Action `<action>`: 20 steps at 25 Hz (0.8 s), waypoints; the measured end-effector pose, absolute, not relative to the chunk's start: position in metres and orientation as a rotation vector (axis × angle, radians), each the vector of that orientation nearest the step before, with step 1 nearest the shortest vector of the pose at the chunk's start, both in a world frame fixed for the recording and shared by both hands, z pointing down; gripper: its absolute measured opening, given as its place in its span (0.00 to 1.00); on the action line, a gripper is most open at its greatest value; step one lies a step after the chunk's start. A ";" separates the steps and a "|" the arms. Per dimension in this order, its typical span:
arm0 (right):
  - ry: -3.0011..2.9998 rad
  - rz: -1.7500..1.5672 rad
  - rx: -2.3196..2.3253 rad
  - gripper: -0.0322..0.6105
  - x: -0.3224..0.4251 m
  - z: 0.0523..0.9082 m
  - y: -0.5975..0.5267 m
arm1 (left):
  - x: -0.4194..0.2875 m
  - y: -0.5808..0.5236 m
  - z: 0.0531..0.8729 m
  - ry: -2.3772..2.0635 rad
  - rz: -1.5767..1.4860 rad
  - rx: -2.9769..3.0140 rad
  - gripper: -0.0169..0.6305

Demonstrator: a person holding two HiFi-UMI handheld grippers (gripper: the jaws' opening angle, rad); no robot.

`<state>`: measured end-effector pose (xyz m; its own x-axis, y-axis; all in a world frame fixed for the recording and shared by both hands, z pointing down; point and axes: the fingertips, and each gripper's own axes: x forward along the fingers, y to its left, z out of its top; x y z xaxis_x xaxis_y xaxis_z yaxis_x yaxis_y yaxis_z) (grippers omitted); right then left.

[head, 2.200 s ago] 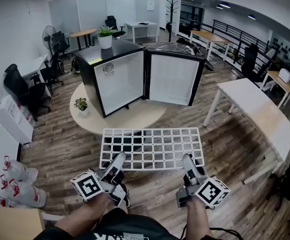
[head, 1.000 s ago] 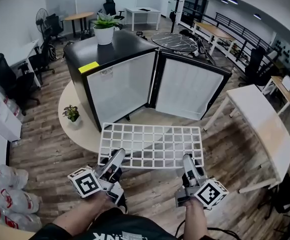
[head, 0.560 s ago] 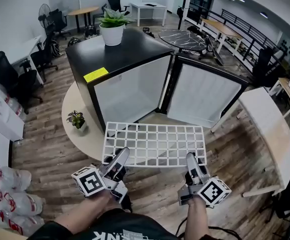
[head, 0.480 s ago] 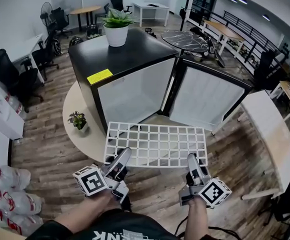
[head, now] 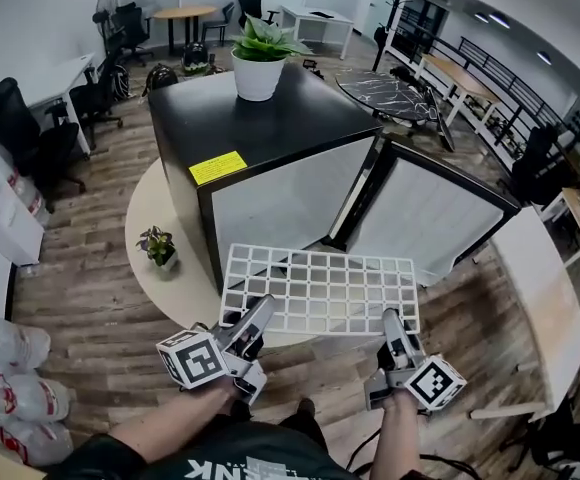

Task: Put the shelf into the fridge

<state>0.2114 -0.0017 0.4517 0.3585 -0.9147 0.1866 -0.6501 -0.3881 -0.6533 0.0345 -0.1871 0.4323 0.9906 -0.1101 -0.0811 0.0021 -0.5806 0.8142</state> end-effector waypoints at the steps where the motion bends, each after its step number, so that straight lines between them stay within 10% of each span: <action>1: 1.366 -0.751 -2.145 0.27 0.217 0.452 -0.006 | 0.038 -0.189 0.432 -0.087 -0.158 2.185 0.17; 20: 1.834 -0.923 -1.903 0.27 0.302 0.469 -0.111 | 0.080 -0.217 0.468 -0.477 -0.324 2.078 0.17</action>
